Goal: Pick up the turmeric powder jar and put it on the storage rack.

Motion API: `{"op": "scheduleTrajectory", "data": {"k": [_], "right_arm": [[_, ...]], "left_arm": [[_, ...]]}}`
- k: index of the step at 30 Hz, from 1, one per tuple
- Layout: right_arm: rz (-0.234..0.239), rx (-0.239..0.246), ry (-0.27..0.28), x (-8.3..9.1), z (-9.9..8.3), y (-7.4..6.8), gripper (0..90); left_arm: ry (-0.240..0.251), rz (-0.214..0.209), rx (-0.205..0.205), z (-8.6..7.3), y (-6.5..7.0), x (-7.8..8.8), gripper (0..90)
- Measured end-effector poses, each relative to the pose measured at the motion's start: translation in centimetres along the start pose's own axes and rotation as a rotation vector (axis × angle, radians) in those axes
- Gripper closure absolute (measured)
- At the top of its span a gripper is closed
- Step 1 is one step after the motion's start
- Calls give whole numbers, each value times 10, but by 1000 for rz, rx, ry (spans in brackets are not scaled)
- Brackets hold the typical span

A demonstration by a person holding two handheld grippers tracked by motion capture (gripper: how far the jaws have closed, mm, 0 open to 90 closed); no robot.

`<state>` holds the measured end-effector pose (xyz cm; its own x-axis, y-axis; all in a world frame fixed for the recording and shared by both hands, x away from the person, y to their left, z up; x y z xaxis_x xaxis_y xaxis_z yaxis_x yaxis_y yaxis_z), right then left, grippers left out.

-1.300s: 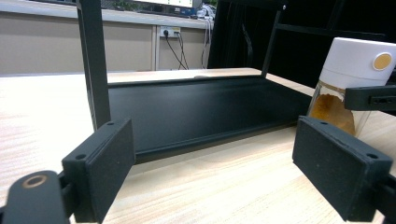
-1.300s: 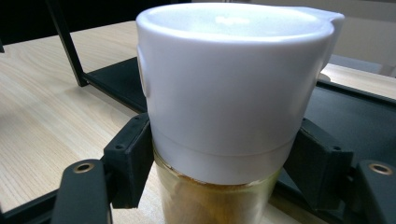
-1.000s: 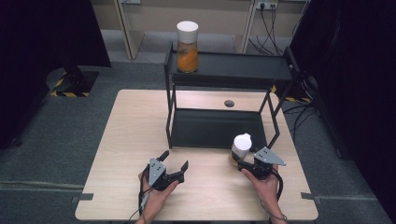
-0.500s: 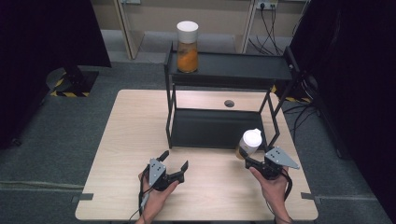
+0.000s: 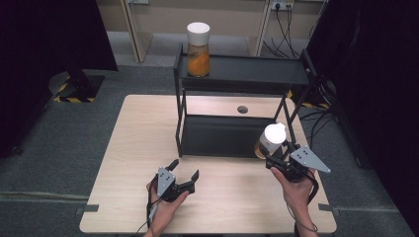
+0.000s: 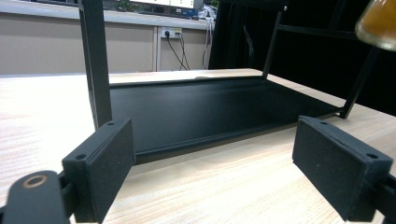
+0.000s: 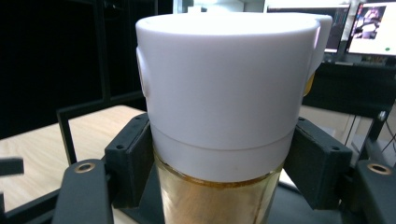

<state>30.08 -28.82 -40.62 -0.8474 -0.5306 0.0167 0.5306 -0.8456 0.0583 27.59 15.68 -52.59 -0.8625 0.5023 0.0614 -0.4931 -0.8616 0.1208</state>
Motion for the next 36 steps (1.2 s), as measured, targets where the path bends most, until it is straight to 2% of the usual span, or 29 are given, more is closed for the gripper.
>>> {"op": "scheduleTrajectory", "data": {"k": [18,36], "right_arm": [[-35,46,77,-7,47,4,306],[-79,55,130,-13,86,15,307]], "left_arm": [[0,0,0,0,0,0,126],[-1,-2,-3,0,0,0,126]]}}
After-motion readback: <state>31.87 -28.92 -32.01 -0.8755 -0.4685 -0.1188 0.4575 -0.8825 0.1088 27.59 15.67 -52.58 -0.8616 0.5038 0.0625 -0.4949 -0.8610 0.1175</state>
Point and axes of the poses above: each handheld gripper's, and its own axes: x roughly backward along the jaws, z roughly out of its top, y roughly to its right, the point moved 7 cm from there along -x, roughly forward along the jaws, and after that the axes turned 2 degrees about y, right-handed, at the moved point
